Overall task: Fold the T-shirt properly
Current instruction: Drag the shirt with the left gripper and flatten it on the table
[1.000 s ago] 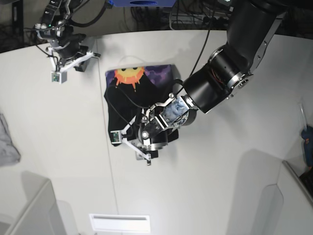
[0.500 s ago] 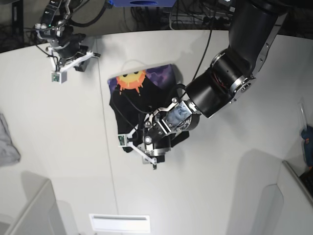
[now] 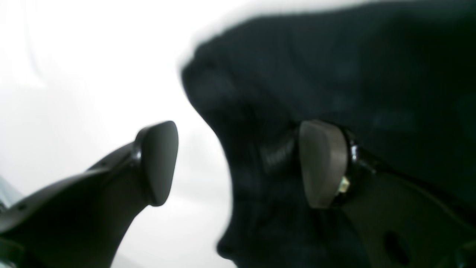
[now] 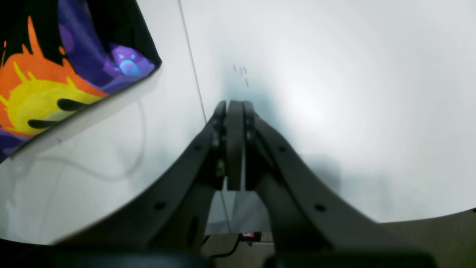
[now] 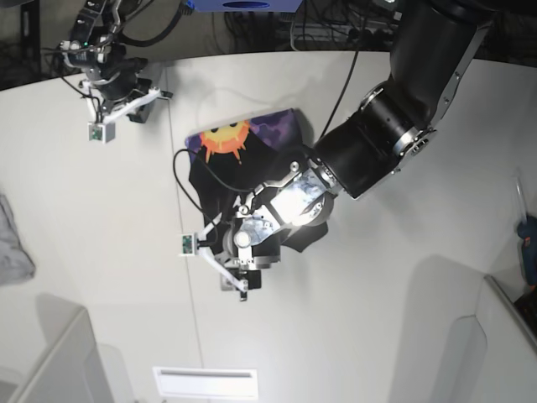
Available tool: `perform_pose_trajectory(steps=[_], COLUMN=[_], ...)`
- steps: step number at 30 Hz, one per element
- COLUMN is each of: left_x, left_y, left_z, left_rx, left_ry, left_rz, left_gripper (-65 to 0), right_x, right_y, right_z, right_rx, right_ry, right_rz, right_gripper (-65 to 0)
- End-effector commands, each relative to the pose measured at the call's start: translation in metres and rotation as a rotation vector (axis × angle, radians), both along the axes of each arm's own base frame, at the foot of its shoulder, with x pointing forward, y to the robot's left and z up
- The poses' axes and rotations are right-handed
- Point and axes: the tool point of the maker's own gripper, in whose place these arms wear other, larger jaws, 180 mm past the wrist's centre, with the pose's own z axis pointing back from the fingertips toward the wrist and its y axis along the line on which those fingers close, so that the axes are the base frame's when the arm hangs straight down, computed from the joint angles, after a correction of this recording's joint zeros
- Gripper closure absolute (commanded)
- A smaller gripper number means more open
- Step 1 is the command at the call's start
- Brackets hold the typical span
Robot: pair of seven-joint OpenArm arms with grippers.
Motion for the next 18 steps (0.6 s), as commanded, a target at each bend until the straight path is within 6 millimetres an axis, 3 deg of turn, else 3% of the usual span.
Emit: perform_pose_trajectory(steps=[1, 8, 10, 13, 17, 18], left_x=[0.012, 0.006, 0.01, 0.017, 0.017, 0.014], left_y=[-0.01, -0.021, 0.001, 0.038, 0.109, 0.123], left_z=[0.028, 0.075, 0.086, 0.102, 0.1, 0.098], left_rx=[-0.023, -0.046, -0.081, -0.165, -0.195, -0.192], left_ry=[-0.066, -0.167, -0.174, -0.189, -0.209, -0.21], left_rz=[-0.012, -0.031, 0.058, 0.196, 0.358, 0.384], left_gripper=[-48.9, -47.9, -45.6, -30.8, 0.0, 0.0], right_x=[0.007, 0.01, 0.011, 0.012, 0.018, 0.021], right_y=[-0.002, -0.003, -0.004, -0.01, -0.012, -0.016], right_z=[0.008, 0.01, 0.011, 0.012, 0.016, 0.018], right_rx=[-0.007, -0.008, -0.012, -0.037, -0.044, -0.056], right_ry=[-0.039, -0.048, -0.051, -0.05, -0.066, -0.073], right_rz=[-0.002, -0.003, 0.001, 0.019, 0.022, 0.027], right_gripper=[0.0, 0.0, 0.0, 0.0, 0.0, 0.0])
